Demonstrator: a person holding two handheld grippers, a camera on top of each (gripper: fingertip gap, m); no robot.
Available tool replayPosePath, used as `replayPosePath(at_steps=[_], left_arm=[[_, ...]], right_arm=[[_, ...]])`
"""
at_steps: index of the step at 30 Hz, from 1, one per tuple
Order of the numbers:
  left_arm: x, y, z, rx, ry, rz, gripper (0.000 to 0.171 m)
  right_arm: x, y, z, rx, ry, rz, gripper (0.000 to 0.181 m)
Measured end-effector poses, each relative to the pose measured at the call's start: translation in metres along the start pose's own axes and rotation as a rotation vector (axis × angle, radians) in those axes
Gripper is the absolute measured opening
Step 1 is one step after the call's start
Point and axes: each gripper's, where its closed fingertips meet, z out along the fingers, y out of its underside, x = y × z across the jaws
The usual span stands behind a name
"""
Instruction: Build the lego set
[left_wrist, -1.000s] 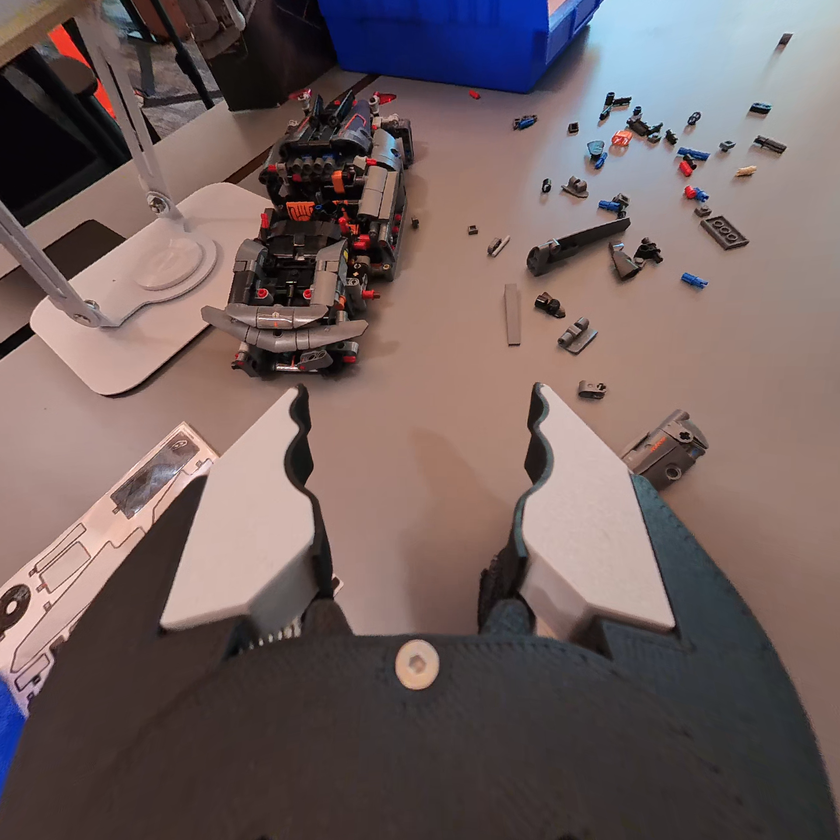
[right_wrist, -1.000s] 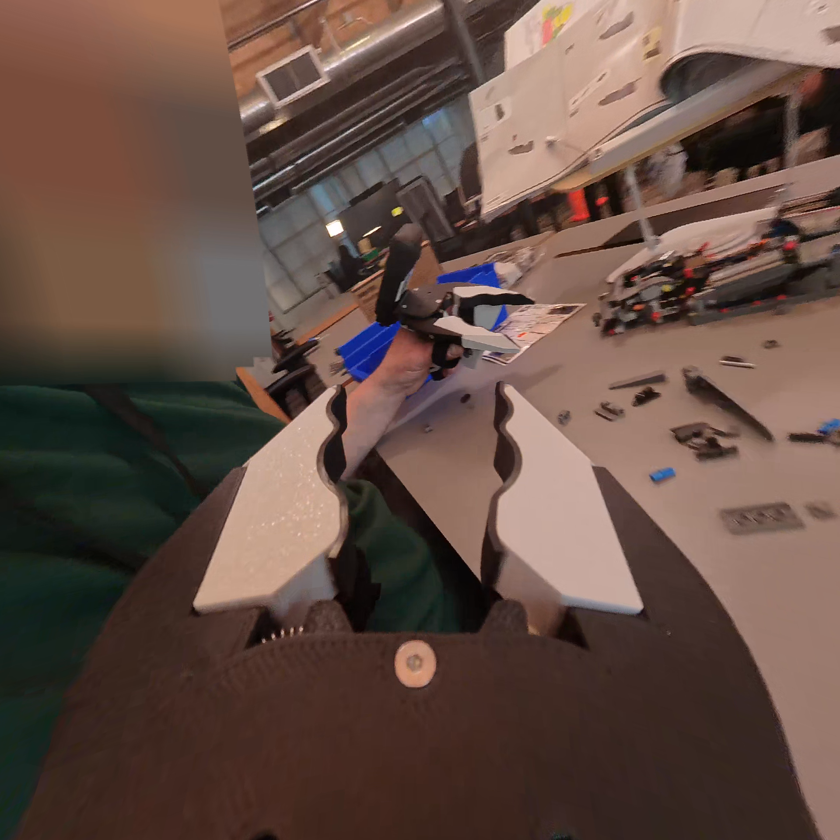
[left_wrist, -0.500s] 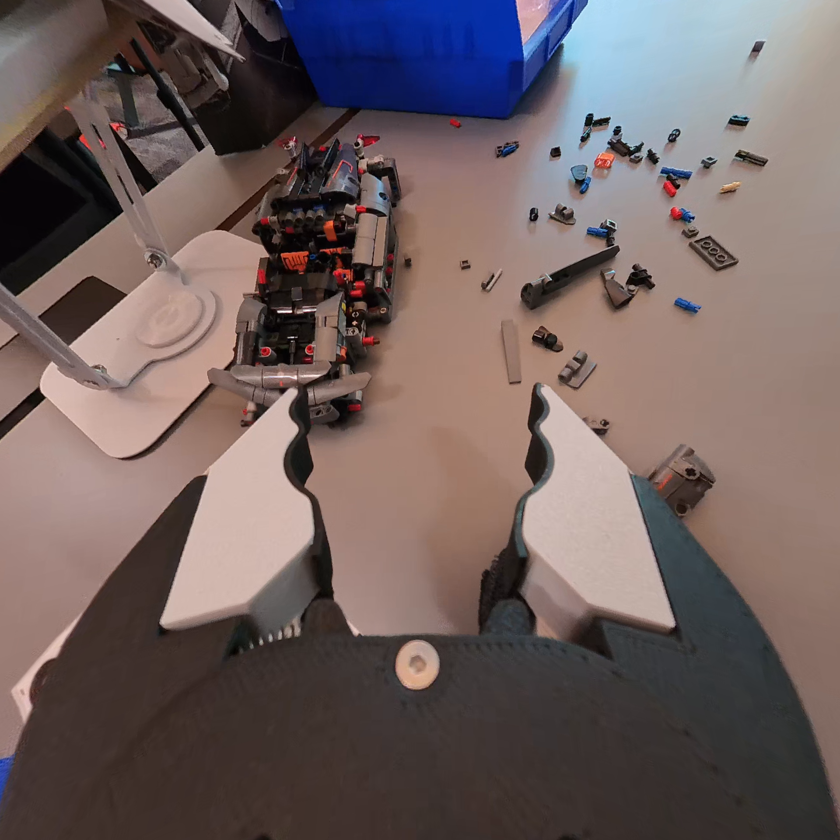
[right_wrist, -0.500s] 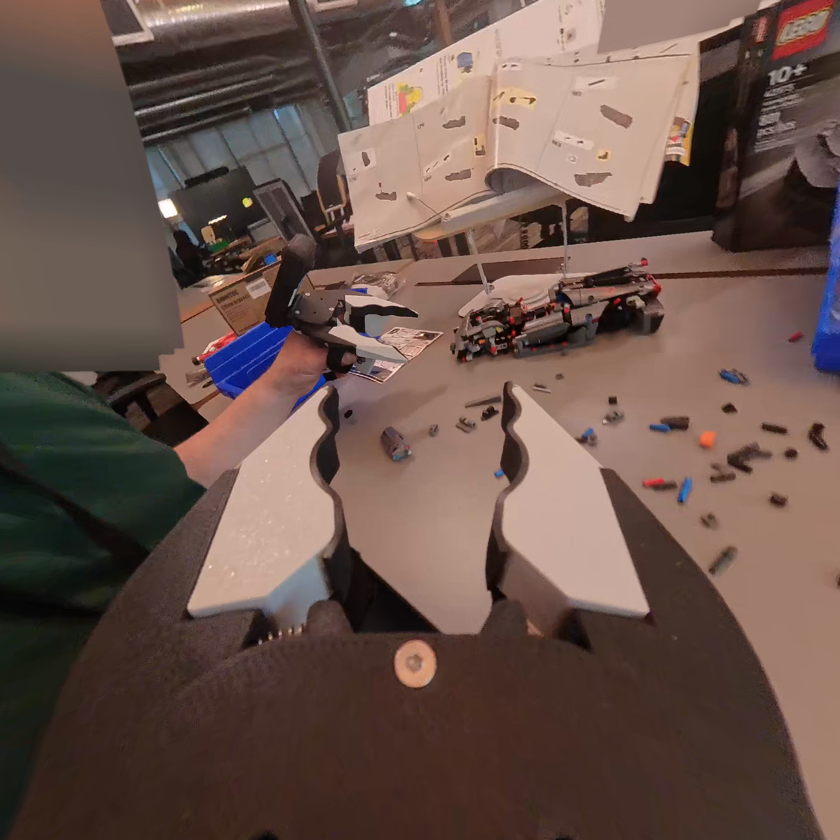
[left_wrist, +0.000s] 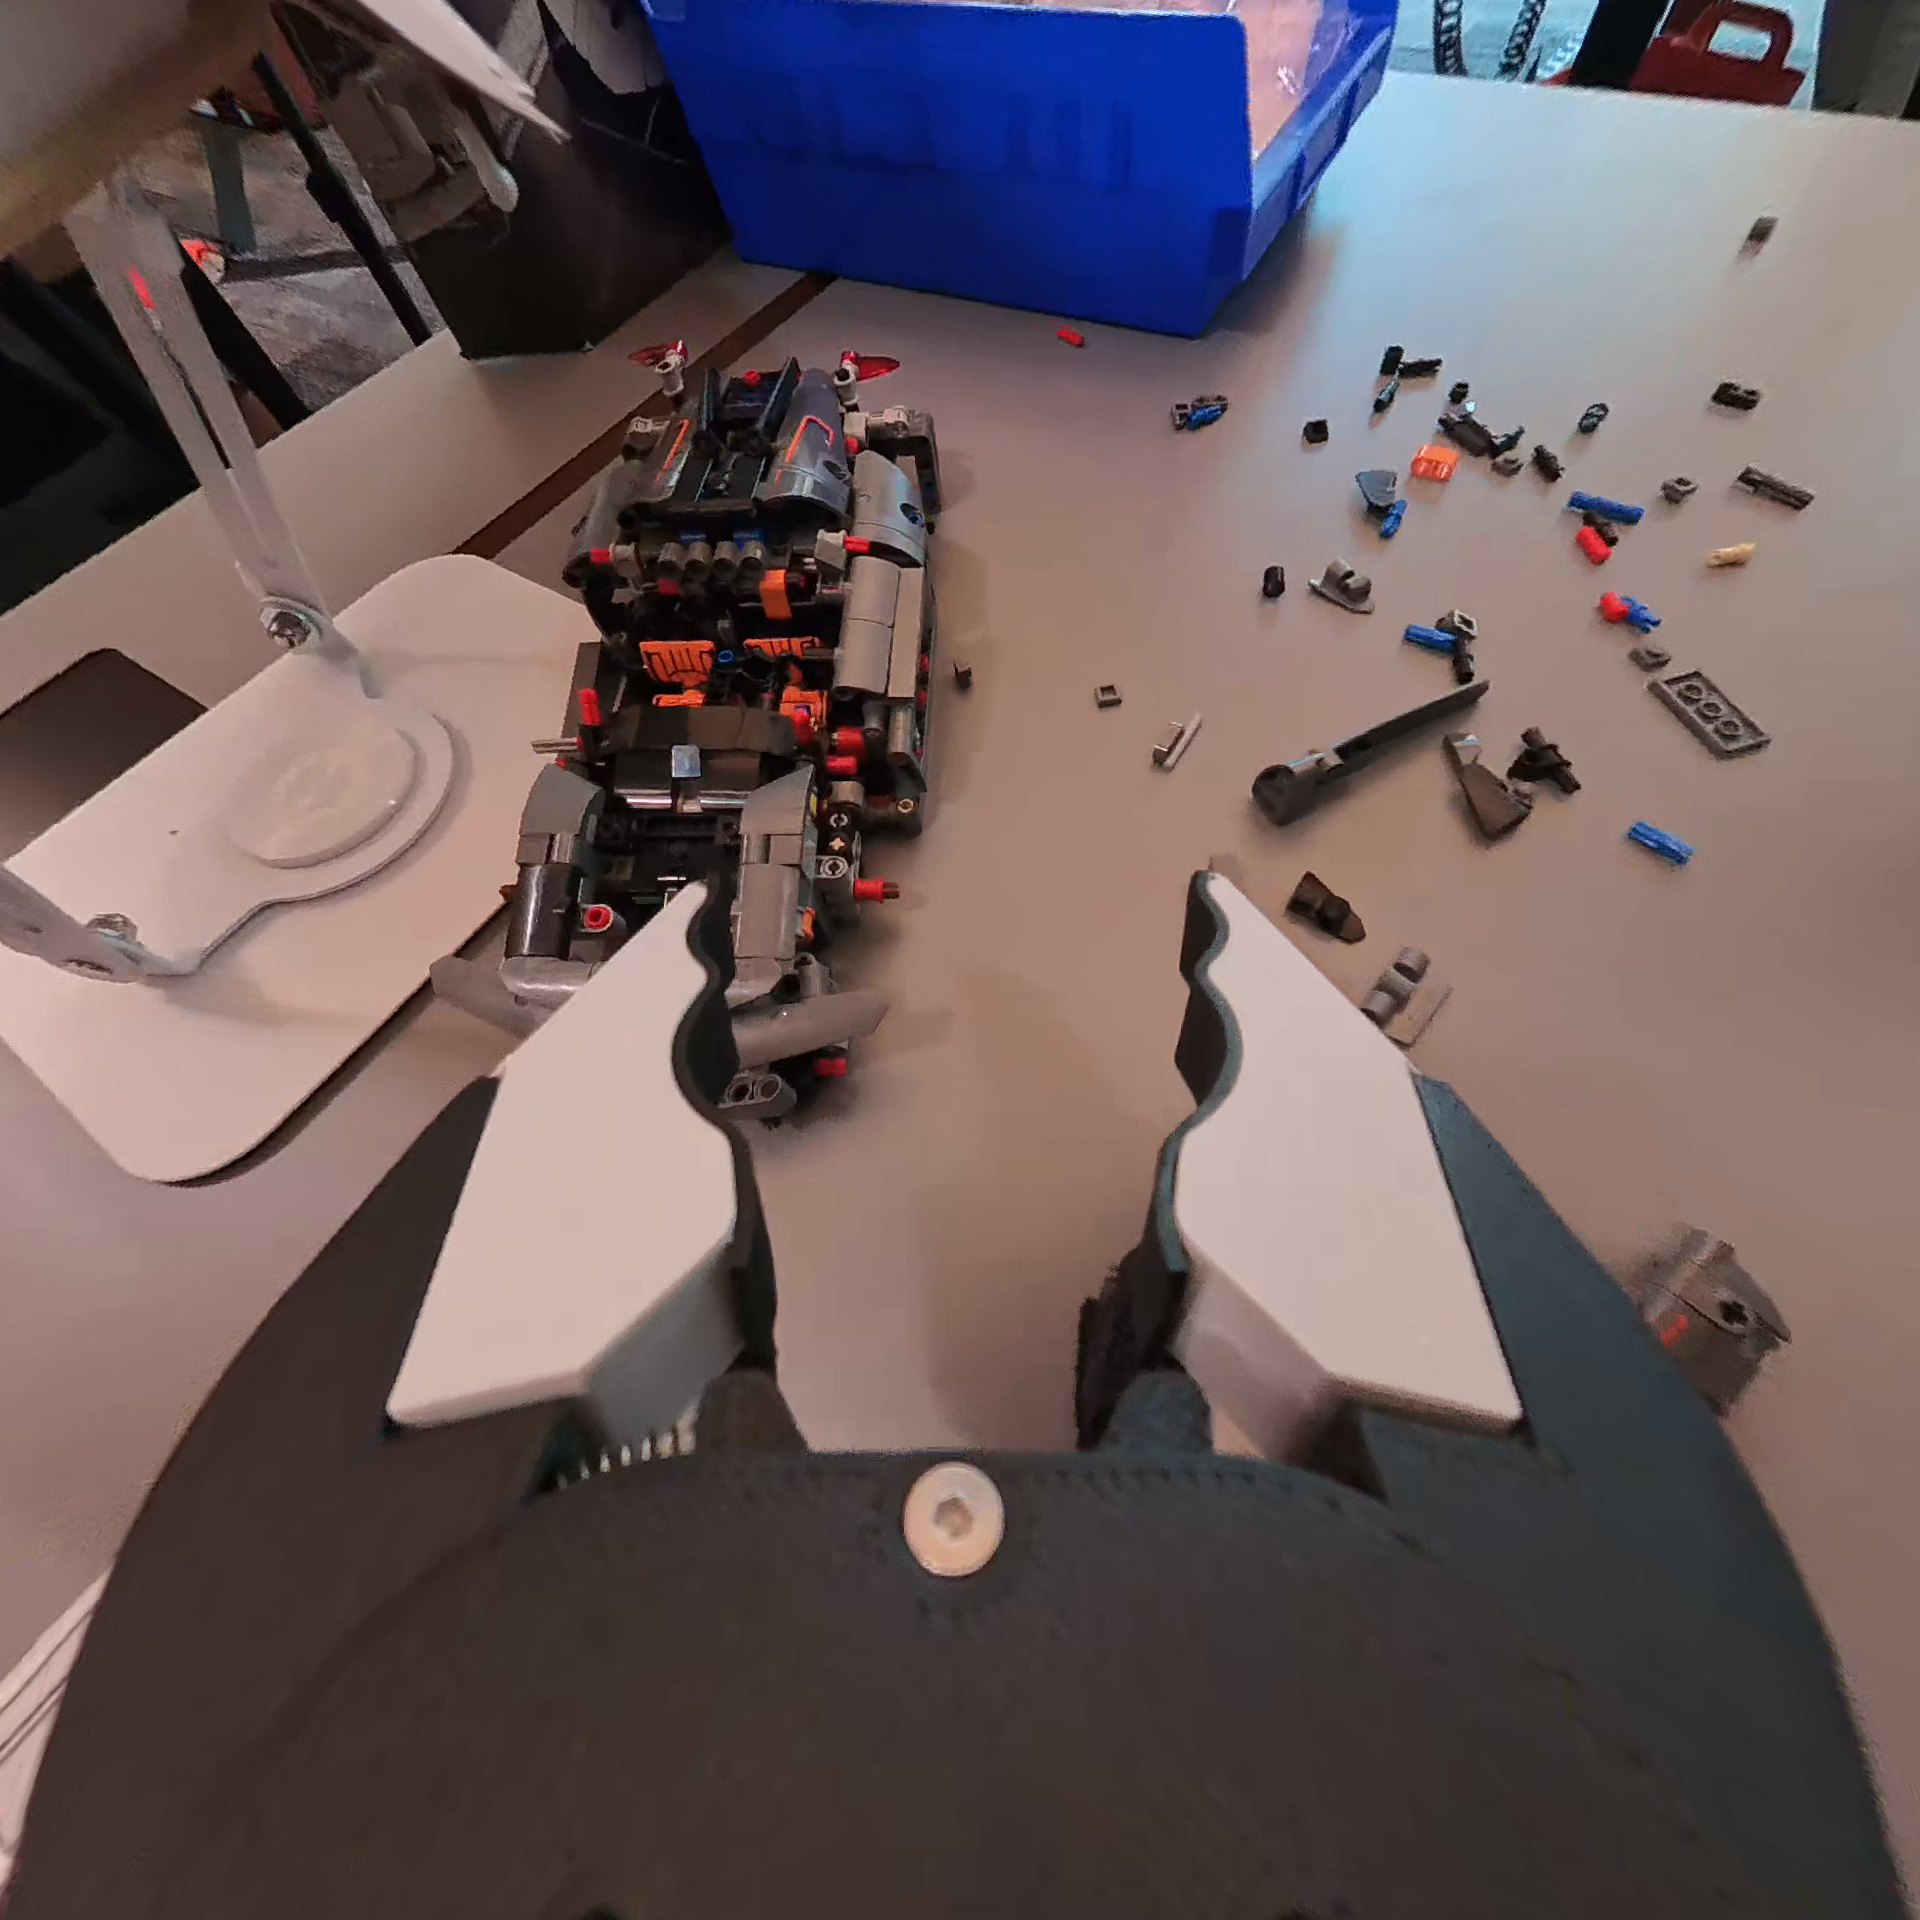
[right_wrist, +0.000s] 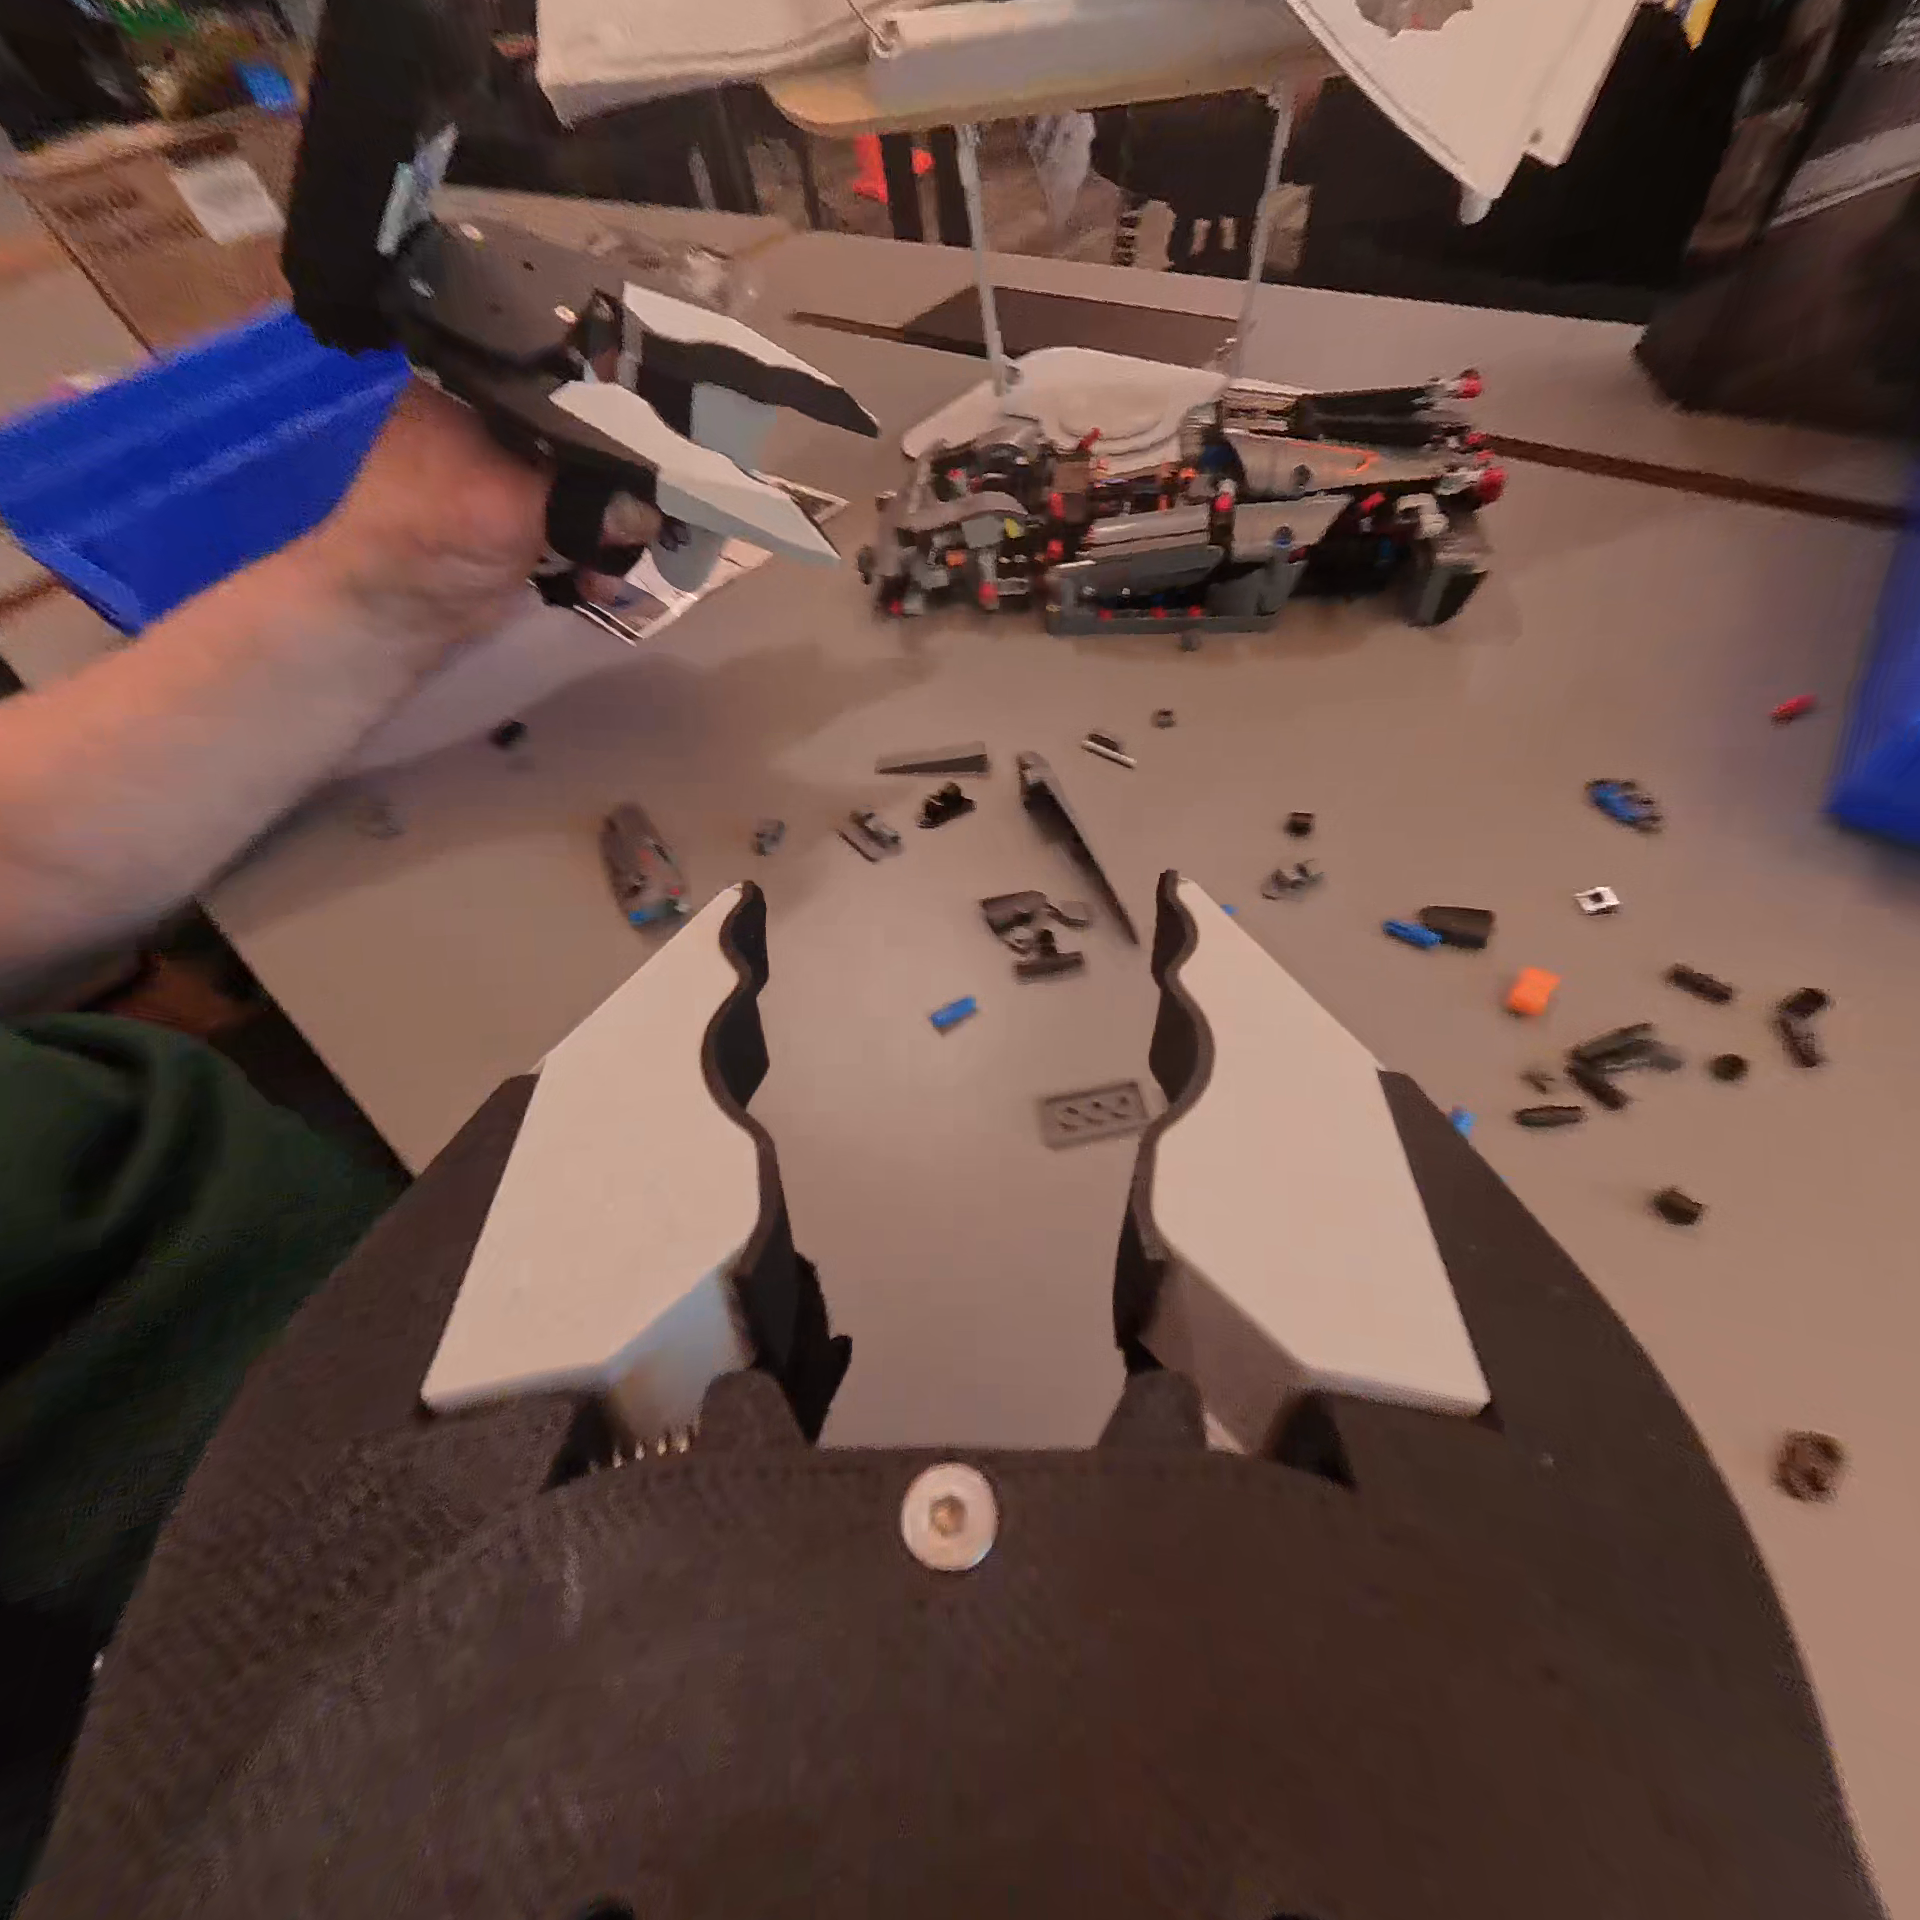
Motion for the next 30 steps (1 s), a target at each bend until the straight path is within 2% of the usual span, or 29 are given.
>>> replayPosePath(at_steps=[6, 10, 22, 30], left_arm=[[-0.007, 0.019, 0.007, -0.034, -0.017, 0.014, 0.088], [-0.012, 0.023, 0.006, -0.031, -0.018, -0.01, 0.09], [-0.011, 0.028, 0.013, -0.043, -0.01, 0.001, 0.086], [-0.014, 0.031, 0.013, -0.043, -0.016, -0.013, 0.086]], right_arm=[[0.019, 0.015, -0.001, -0.03, 0.046, 0.056, 0.076], [0.035, 0.011, -0.008, 0.005, 0.086, 0.105, 0.077], [0.045, 0.02, -0.012, -0.016, 0.115, 0.124, 0.077], [0.068, 0.036, -0.048, -0.032, 0.204, 0.118, 0.077]])
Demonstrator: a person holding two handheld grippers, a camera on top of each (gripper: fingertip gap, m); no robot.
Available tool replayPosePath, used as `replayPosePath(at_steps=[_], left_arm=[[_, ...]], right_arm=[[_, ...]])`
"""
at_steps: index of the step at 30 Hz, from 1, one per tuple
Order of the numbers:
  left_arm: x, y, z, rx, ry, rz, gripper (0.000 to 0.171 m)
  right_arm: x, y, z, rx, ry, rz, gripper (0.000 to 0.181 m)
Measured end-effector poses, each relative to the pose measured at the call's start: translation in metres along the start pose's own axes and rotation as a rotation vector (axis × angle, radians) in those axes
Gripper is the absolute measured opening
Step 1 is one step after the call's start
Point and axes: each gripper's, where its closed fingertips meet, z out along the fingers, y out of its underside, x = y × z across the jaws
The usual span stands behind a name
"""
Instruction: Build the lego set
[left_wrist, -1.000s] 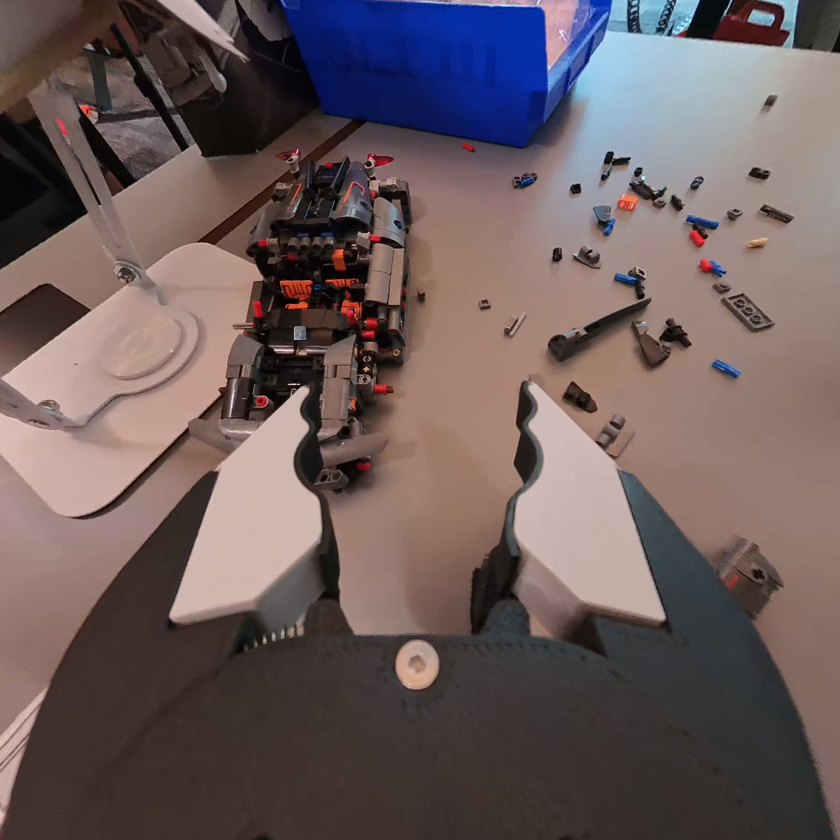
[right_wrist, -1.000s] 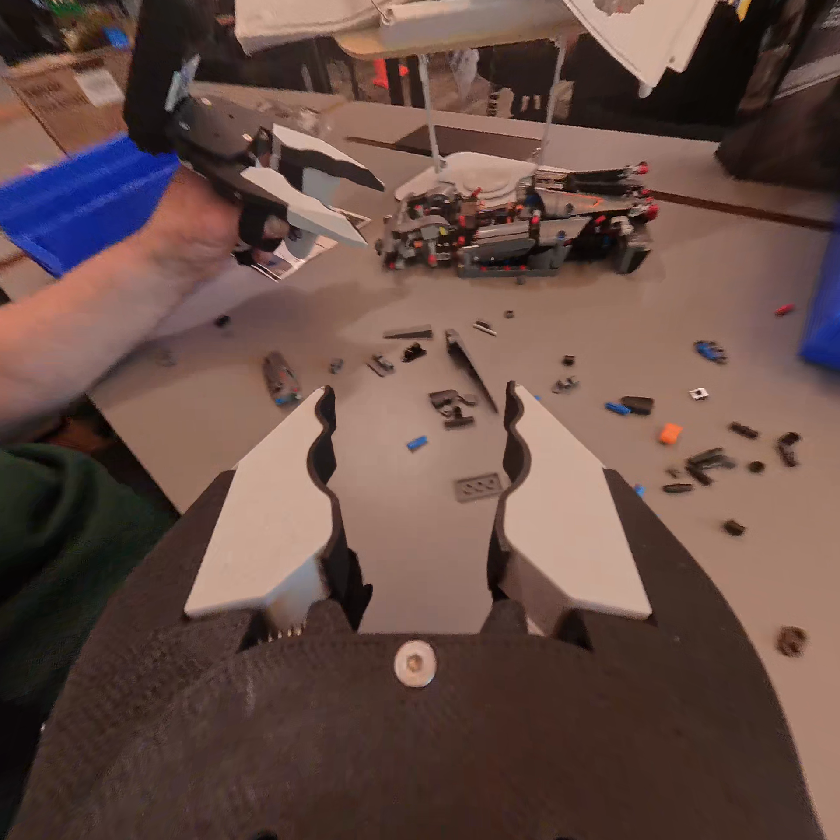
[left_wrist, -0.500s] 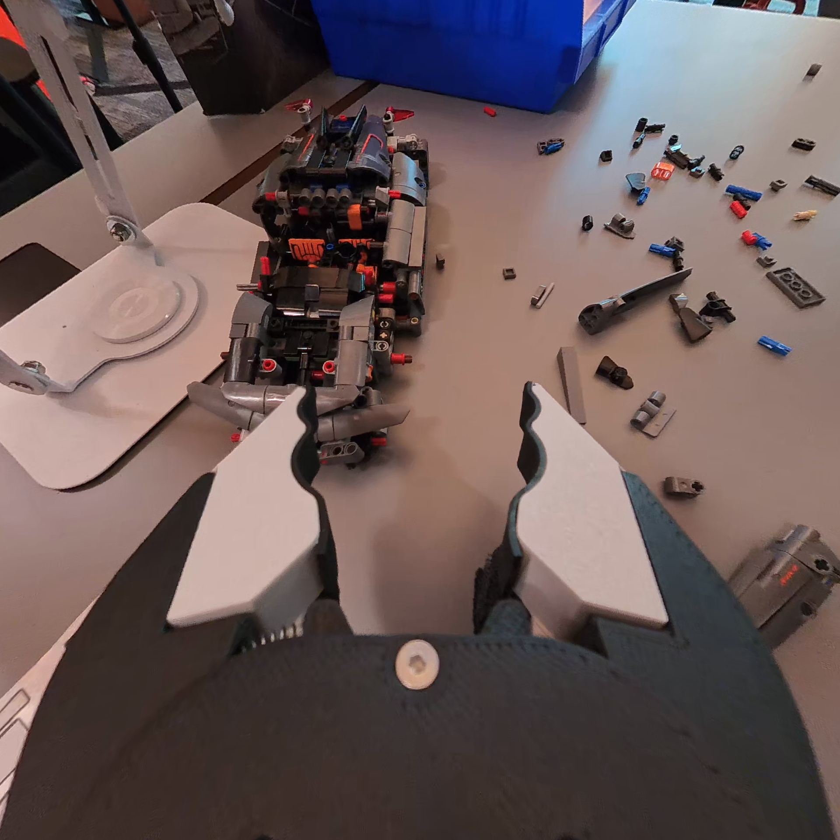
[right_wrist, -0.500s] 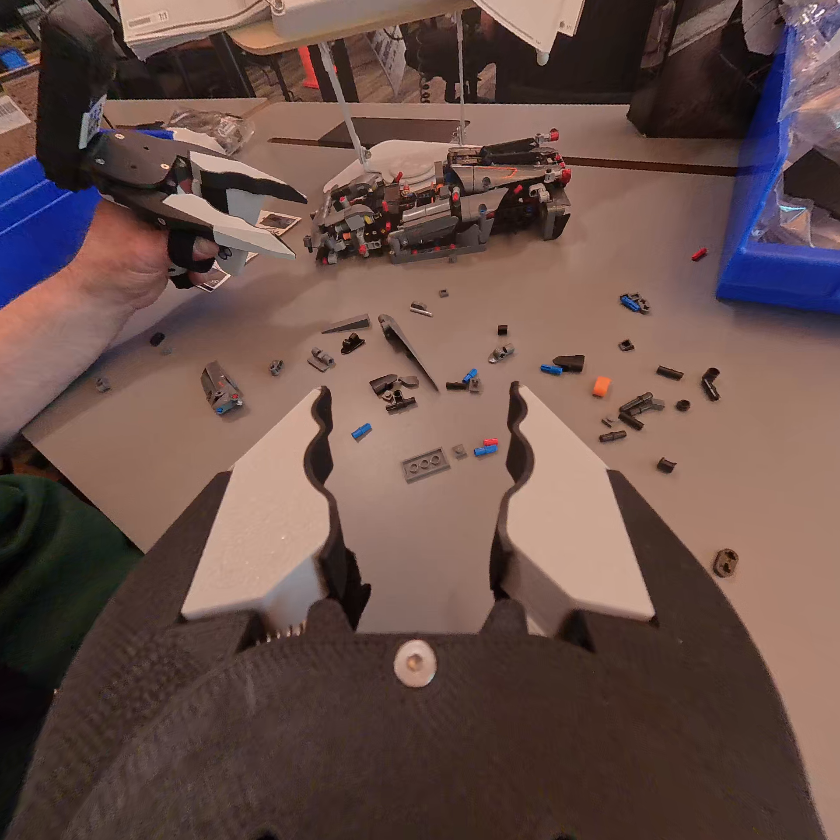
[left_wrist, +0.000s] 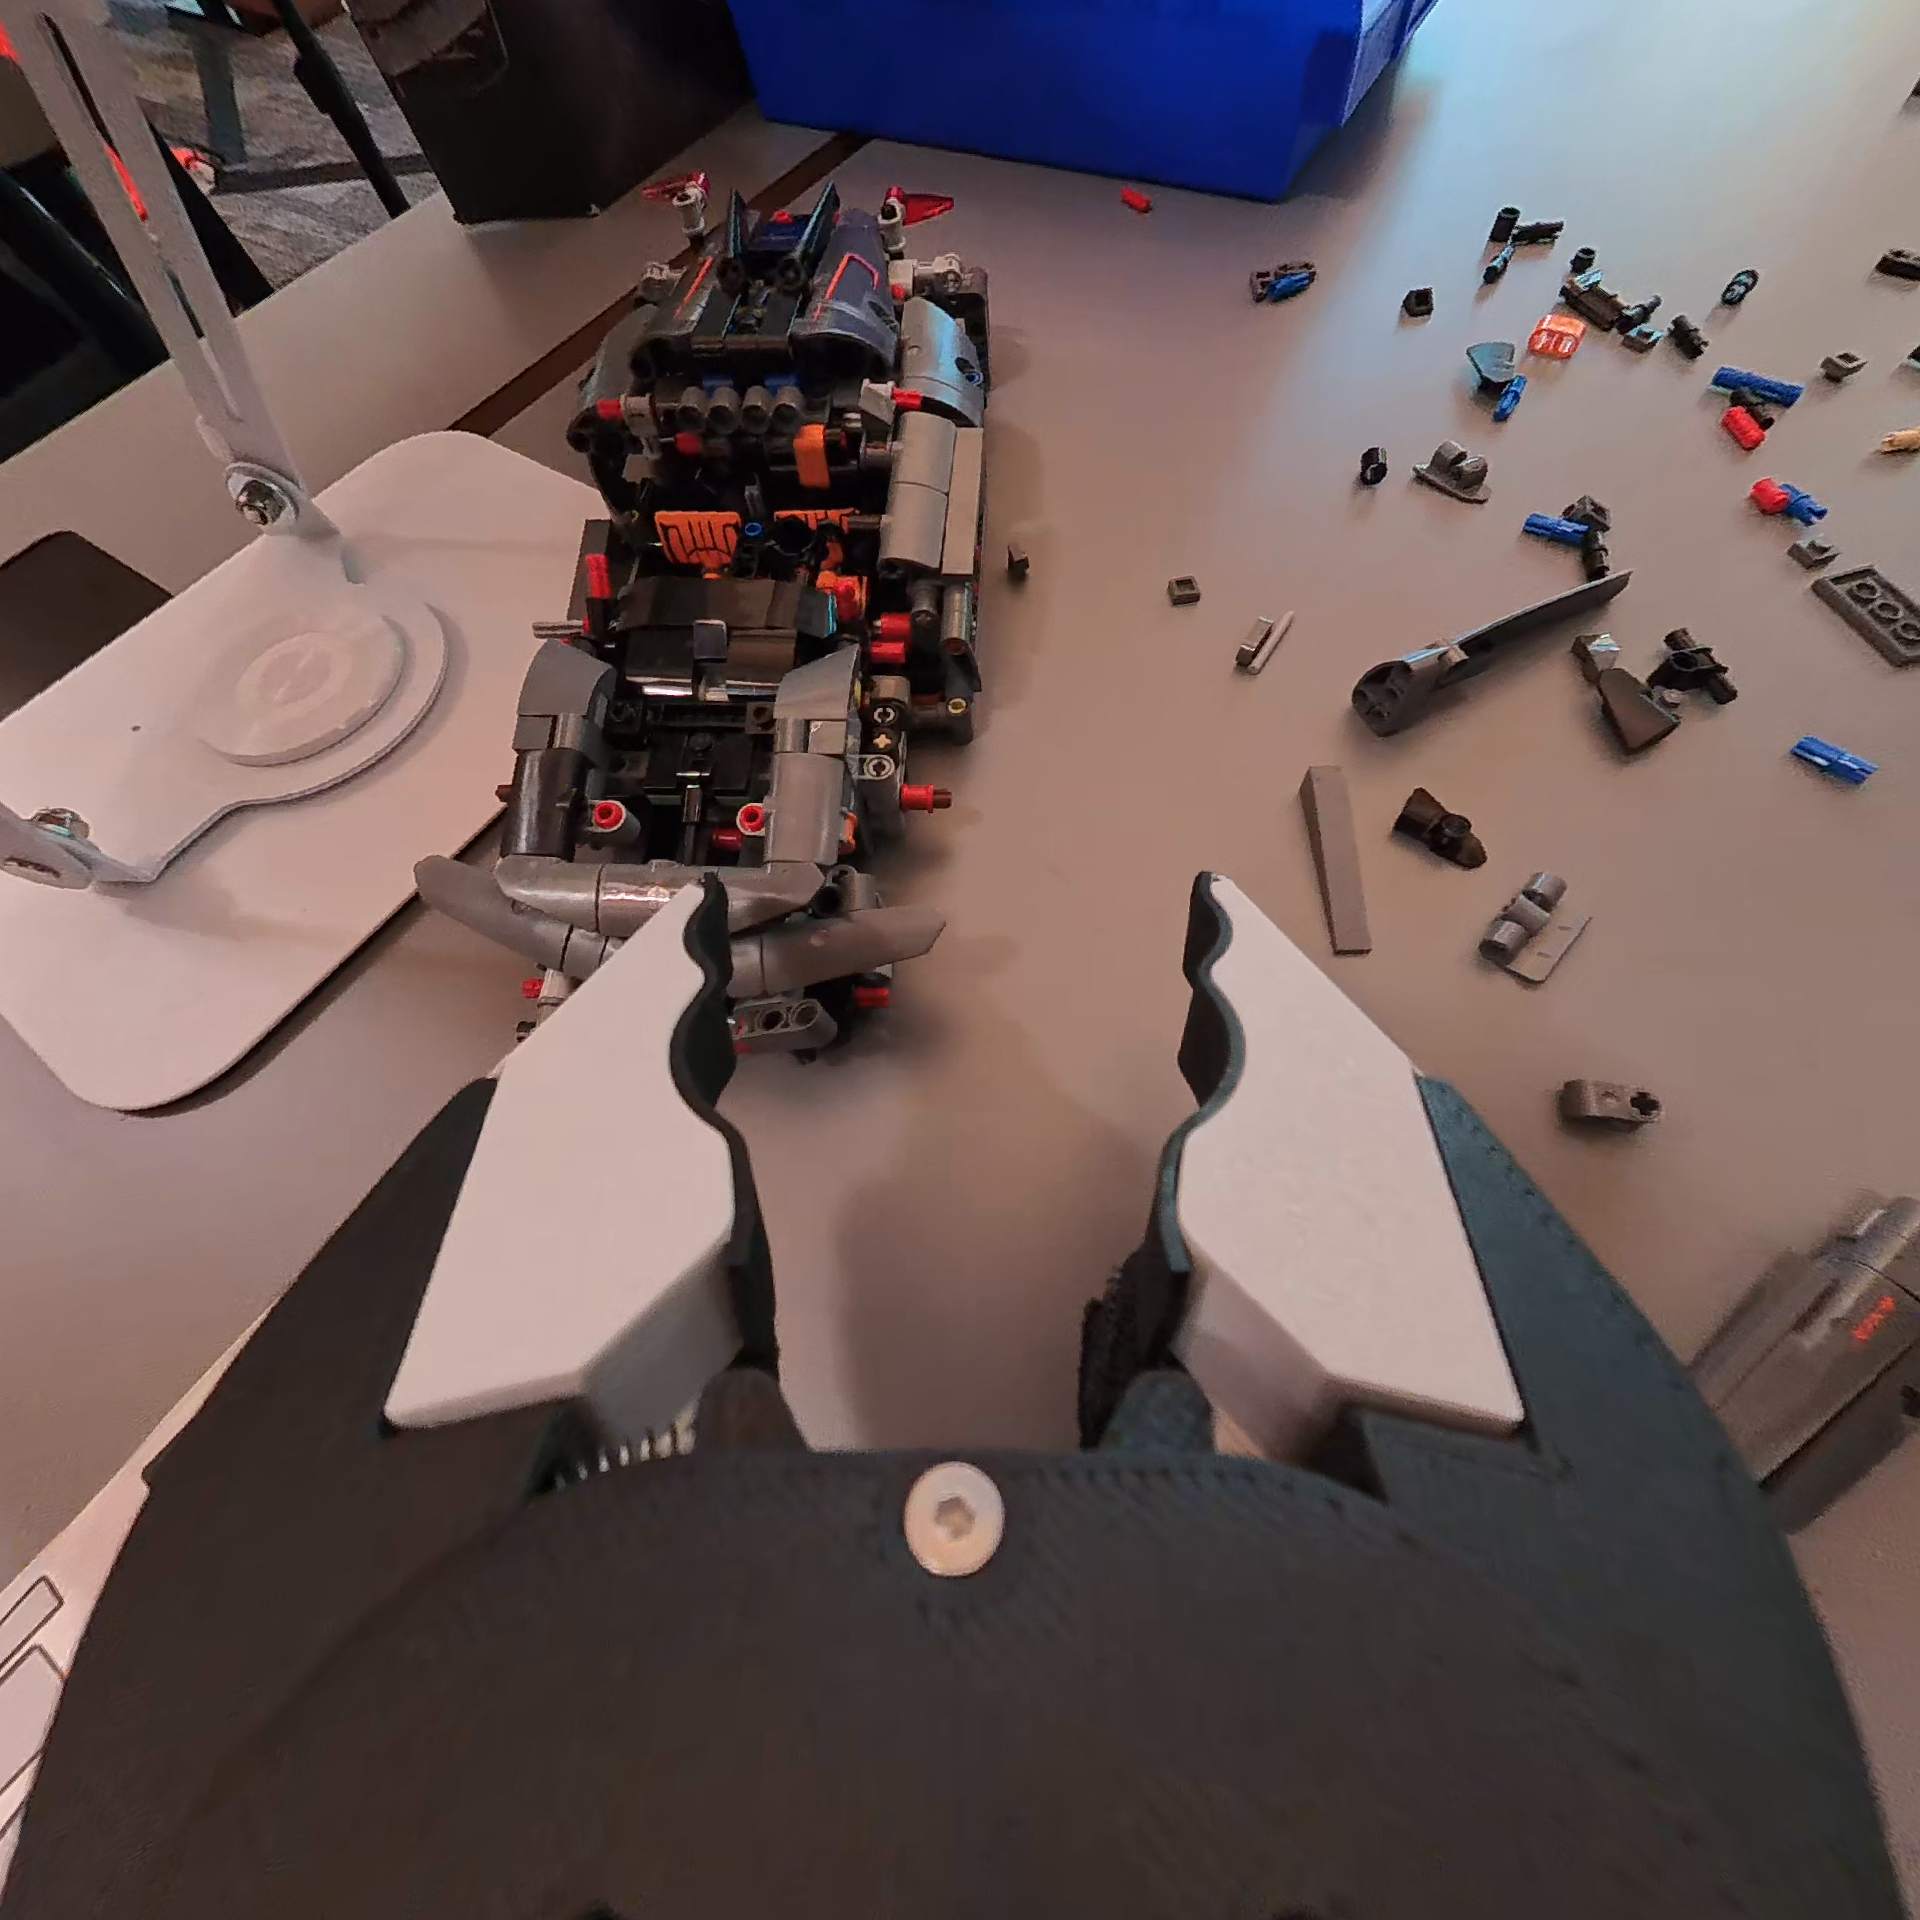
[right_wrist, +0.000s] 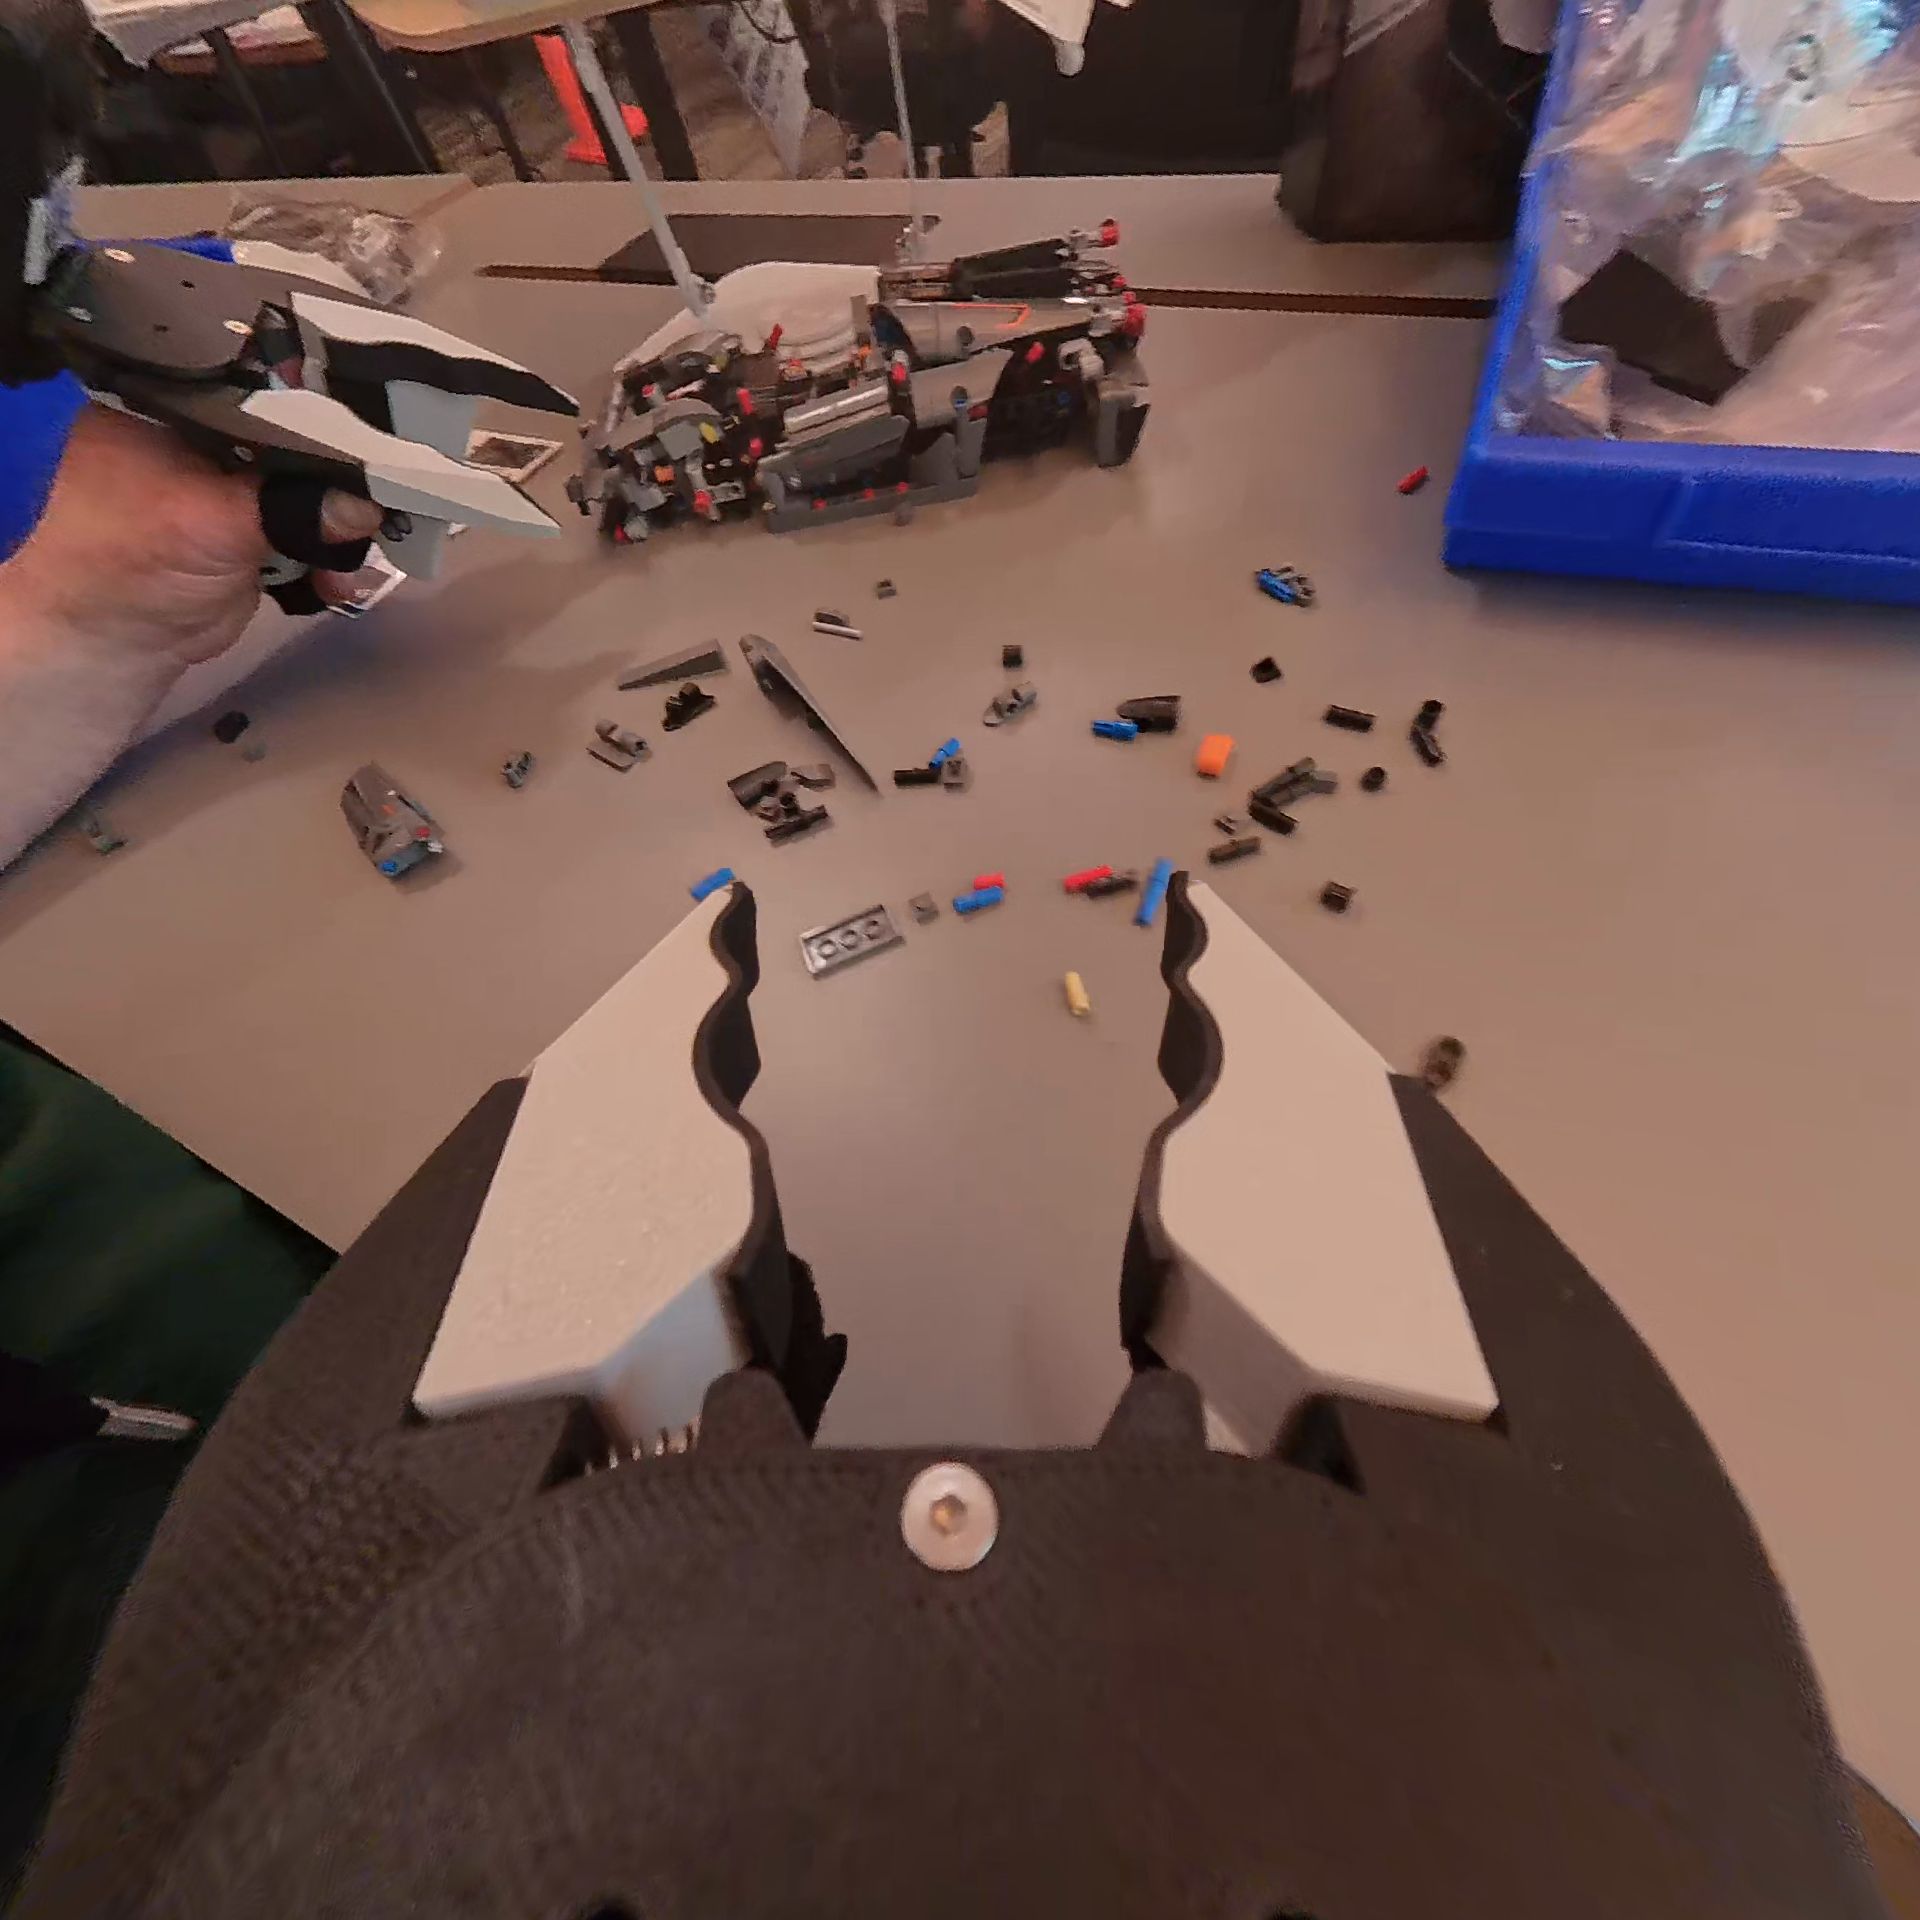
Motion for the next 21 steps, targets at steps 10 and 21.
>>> replayPosePath(at_steps=[10, 21], left_arm=[[0.003, -0.003, 0.003, -0.006, -0.014, 0.018, 0.085], [0.004, -0.018, -0.013, 0.018, -0.05, 0.074, 0.081]], right_arm=[[0.069, 0.026, -0.056, -0.048, 0.162, -0.034, 0.077], [0.065, -0.001, -0.063, -0.002, 0.152, -0.091, 0.075]])
